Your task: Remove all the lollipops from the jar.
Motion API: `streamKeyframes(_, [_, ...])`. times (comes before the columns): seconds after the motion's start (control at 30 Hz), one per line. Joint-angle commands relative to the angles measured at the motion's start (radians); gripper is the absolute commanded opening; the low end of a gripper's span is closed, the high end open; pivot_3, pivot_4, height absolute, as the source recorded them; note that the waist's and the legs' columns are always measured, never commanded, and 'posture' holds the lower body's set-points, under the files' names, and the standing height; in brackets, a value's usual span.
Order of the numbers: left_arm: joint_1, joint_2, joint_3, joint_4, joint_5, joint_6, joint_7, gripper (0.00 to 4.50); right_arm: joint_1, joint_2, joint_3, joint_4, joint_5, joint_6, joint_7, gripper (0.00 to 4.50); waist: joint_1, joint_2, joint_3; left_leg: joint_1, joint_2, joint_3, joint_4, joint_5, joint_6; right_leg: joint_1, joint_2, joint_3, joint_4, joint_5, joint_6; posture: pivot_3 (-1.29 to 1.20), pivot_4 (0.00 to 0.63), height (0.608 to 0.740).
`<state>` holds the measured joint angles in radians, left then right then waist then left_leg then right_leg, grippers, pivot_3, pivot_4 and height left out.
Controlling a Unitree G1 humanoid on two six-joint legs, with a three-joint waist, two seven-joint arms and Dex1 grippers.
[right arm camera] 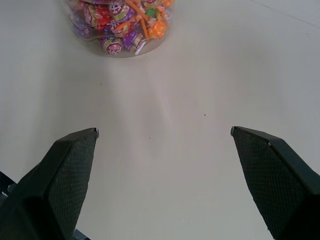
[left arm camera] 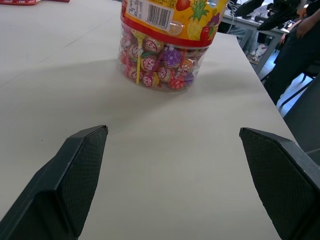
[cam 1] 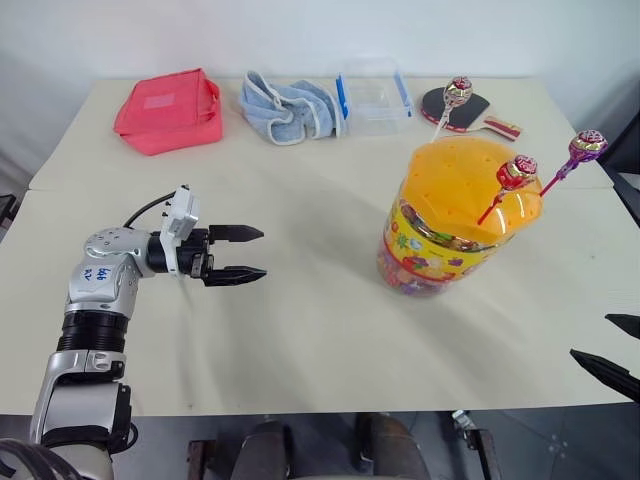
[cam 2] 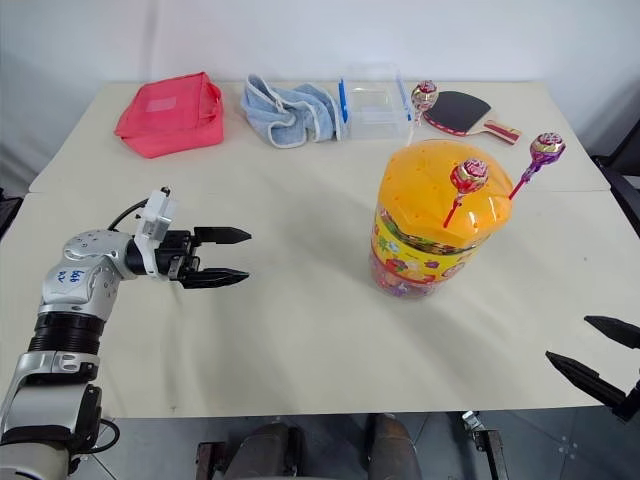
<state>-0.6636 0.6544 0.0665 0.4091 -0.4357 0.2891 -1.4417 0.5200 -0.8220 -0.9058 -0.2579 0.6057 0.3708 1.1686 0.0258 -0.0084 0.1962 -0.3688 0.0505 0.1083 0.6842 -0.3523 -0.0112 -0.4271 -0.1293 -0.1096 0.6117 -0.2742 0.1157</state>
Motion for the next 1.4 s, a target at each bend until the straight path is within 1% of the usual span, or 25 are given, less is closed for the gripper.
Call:
streamKeyframes(0.03, [-0.029,0.025,0.028,0.001,-0.014,-0.025,-0.019,4.5,0.006,-0.014,-0.059,-0.004,0.015,-0.013,0.01,4.46,0.0,0.0,0.0,0.0,0.0,0.0,0.0,0.0,0.0,0.0,0.0,0.0,0.0,0.0,0.0,0.0,0.15,0.74])
streamKeyframes(0.13, [-0.067,0.026,0.024,0.02,0.01,-0.03,0.018,4.5,0.004,-0.006,-0.074,-0.014,0.021,-0.01,0.002,4.46,0.002,0.0,0.0,0.0,0.0,0.0,0.0,0.0,0.0,0.0,0.0,0.0,0.0,0.0,0.0,0.0,0.15,0.74])
streamKeyframes(0.27, [-0.183,0.019,0.023,0.057,-0.023,0.045,0.003,4.5,0.007,0.007,-0.092,-0.038,0.039,-0.003,-0.003,4.46,0.003,-0.001,0.0,-0.001,-0.001,0.0,0.001,0.0,0.0,0.0,0.0,0.0,0.001,0.0,0.001,0.0,0.15,0.74])
streamKeyframes(0.4, [-0.29,-0.02,0.018,0.088,-0.025,0.024,-0.001,4.5,0.019,0.019,-0.121,-0.082,0.074,0.028,-0.027,4.46,0.001,-0.002,-0.001,0.0,-0.001,0.0,0.002,0.0,0.001,0.001,-0.001,0.0,0.001,0.001,0.001,0.0,0.15,0.74])
streamKeyframes(0.5, [-0.381,-0.054,-0.009,0.147,-0.006,0.027,-0.012,4.5,0.031,0.033,-0.152,-0.128,0.117,0.058,-0.048,4.46,0.001,-0.002,-0.001,0.0,-0.001,0.0,0.002,0.0,0.001,0.001,-0.001,0.0,0.001,0.001,0.001,0.0,0.15,0.74])
streamKeyframes(0.63, [-0.519,-0.139,-0.062,0.284,0.055,-0.06,-0.033,4.5,0.037,0.053,-0.194,-0.196,0.177,0.095,-0.094,4.46,0.005,-0.002,-0.001,-0.001,-0.001,0.0,0.003,0.0,0.001,0.001,-0.001,0.0,0.001,0.001,0.001,0.0,0.15,0.74])
streamKeyframes(0.77, [-0.645,-0.25,-0.07,0.432,0.087,-0.13,-0.022,4.5,0.038,0.071,-0.202,-0.233,0.207,0.104,-0.133,4.46,0.005,-0.003,0.0,-0.002,-0.002,0.0,0.006,-0.001,0.003,0.002,-0.001,0.0,0.0,0.001,0.002,0.0,0.15,0.74])
streamKeyframes(0.87, [-0.732,-0.337,-0.065,0.554,0.114,-0.165,0.035,4.5,0.039,0.093,-0.201,-0.263,0.217,0.098,-0.165,4.46,0.003,-0.003,0.0,-0.003,-0.002,0.0,0.007,-0.002,0.005,0.002,-0.001,0.0,0.0,0.002,0.003,0.0,0.15,0.74])
streamKeyframes(0.97, [-0.783,-0.381,-0.045,0.629,0.124,-0.19,0.064,4.5,0.043,0.108,-0.203,-0.286,0.224,0.095,-0.188,4.46,0.002,-0.003,0.0,-0.003,-0.002,0.0,0.007,-0.002,0.005,0.002,-0.001,0.001,0.0,0.002,0.004,0.0,0.15,0.74])
streamKeyframes(1.03, [-0.829,-0.425,-0.031,0.685,0.132,-0.192,0.118,4.5,0.052,0.137,-0.208,-0.32,0.237,0.086,-0.212,4.46,0.001,-0.004,0.0,-0.003,-0.002,0.0,0.007,-0.002,0.006,0.002,-0.001,0.001,0.0,0.002,0.004,0.0,0.15,0.74])
streamKeyframes(1.1, [-0.888,-0.487,-0.004,0.743,0.126,-0.163,0.213,4.5,0.073,0.192,-0.22,-0.375,0.258,0.078,-0.249,4.46,0.001,-0.004,0.0,-0.003,-0.002,0.0,0.007,-0.002,0.006,0.001,-0.001,0.001,0.0,0.002,0.004,0.0,0.15,0.74])
streamKeyframes(1.17, [-0.941,-0.54,0.007,0.792,0.138,-0.159,0.27,4.5,0.106,0.247,-0.233,-0.416,0.268,0.063,-0.277,4.46,0.013,-0.004,0.0,-0.004,-0.003,-0.001,0.008,-0.003,0.006,0.001,-0.002,0.0,-0.001,0.002,0.004,0.0,0.15,0.74])
streamKeyframes(1.27, [-0.98,-0.565,0.032,0.835,0.147,-0.154,0.325,4.5,0.133,0.276,-0.234,-0.441,0.278,0.048,-0.297,4.46,0.016,-0.004,0.0,-0.005,-0.003,0.0,0.01,-0.004,0.009,0.002,-0.002,0.001,-0.002,0.003,0.006,0.0,0.15,0.74])
streamKeyframes(1.4, [-1.015,-0.6,0.047,0.871,0.173,-0.167,0.382,4.5,0.165,0.308,-0.228,-0.468,0.294,0.022,-0.323,4.46,0.006,-0.004,0.0,-0.005,-0.004,0.001,0.011,-0.005,0.01,0.002,-0.002,0.003,-0.002,0.004,0.007,0.0,0.15,0.74])
